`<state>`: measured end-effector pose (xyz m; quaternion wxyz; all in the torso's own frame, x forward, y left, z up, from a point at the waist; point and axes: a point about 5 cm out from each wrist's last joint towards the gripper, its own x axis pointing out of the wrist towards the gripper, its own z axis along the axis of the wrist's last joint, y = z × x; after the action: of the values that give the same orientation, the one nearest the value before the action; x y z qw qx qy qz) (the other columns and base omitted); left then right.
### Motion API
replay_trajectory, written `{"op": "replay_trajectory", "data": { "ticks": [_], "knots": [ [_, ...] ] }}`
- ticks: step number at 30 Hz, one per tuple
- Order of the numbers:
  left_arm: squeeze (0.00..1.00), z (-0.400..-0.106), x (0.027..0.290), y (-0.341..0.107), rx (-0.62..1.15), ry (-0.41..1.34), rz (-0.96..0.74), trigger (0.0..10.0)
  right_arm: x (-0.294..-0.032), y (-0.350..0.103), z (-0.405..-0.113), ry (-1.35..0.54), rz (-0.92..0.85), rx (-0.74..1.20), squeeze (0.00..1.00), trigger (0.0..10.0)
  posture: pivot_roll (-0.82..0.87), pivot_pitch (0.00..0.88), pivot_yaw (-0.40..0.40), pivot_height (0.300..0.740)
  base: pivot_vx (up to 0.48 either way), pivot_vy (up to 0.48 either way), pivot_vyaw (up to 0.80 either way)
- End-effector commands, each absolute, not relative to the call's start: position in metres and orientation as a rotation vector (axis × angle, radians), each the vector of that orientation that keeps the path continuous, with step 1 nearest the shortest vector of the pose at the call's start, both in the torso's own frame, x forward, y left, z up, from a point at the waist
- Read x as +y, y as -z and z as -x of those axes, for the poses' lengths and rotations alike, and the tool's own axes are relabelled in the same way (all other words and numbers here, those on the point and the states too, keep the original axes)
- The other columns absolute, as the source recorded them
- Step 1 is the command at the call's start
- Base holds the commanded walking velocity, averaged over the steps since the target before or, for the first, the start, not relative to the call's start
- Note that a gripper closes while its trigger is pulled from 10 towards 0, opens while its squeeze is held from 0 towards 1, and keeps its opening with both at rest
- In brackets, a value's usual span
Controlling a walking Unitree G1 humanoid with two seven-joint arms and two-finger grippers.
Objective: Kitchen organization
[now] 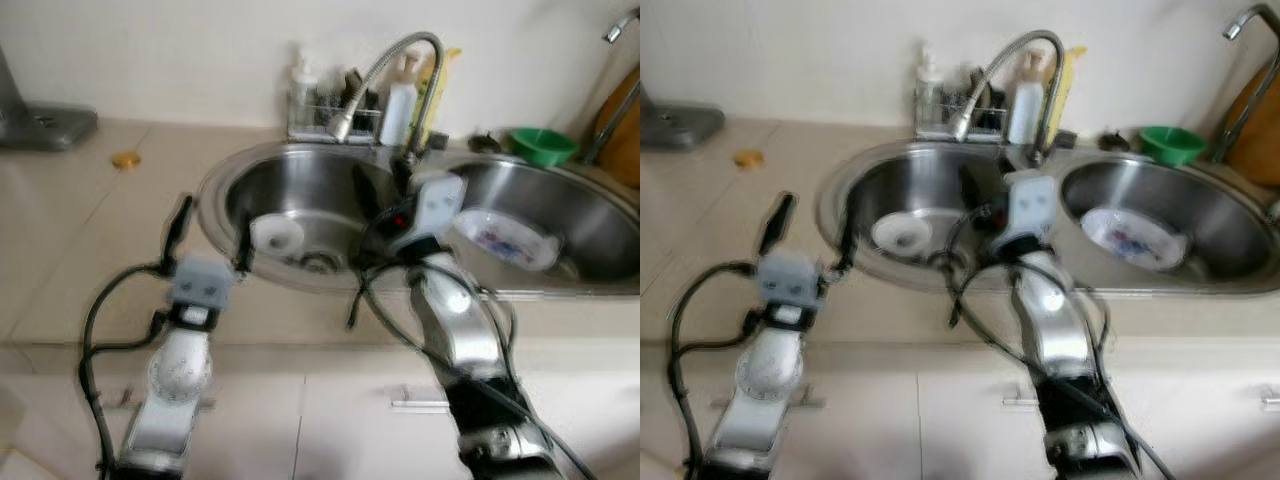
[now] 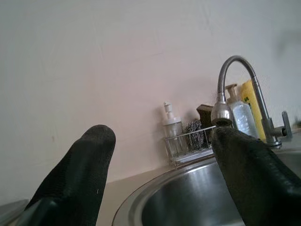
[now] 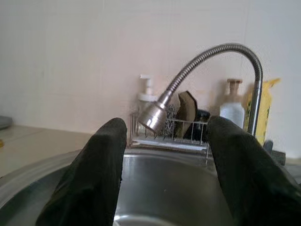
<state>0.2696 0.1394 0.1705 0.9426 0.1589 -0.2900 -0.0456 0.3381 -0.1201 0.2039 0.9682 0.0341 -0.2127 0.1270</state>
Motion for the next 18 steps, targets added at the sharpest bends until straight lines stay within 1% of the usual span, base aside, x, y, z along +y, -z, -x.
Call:
{"op": "replay_trajectory", "data": {
  "ticks": [1,2,10,14,18],
  "knots": [
    [0.0,-0.2702,0.1451,-0.1717,-0.591,0.077,-0.343,10.0,-0.1103,-0.2135,-0.3362,-0.283,-0.074,-0.468,0.0,10.0,0.07,0.0,-0.081,0.74,0.0,0.259,0.0],
    [0.0,-0.2702,0.1454,-0.1716,-0.593,0.074,-0.342,10.0,-0.1101,-0.2131,-0.3364,-0.281,-0.074,-0.463,0.0,10.0,0.07,0.0,-0.081,0.74,0.0,0.0,0.0],
    [0.0,-0.2695,0.1417,-0.17,-0.591,0.097,-0.383,10.0,-0.1117,-0.2127,-0.3357,-0.263,-0.085,-0.464,0.0,10.0,0.08,0.0,-0.083,0.74,0.0,0.0,-0.8],
    [0.0,-0.2688,0.1406,-0.1701,-0.597,0.103,-0.389,10.0,-0.1106,-0.2153,-0.3329,-0.279,-0.113,-0.488,0.0,10.0,0.07,0.0,-0.081,0.74,0.0,-0.48,-0.8],
    [0.0,-0.2685,0.1397,-0.1696,-0.599,0.109,-0.392,10.0,-0.1038,-0.2182,-0.3266,-0.328,-0.133,-0.52,0.0,10.0,0.07,0.0,-0.08,0.74,0.0,-0.48,-0.8]
  ]
}}
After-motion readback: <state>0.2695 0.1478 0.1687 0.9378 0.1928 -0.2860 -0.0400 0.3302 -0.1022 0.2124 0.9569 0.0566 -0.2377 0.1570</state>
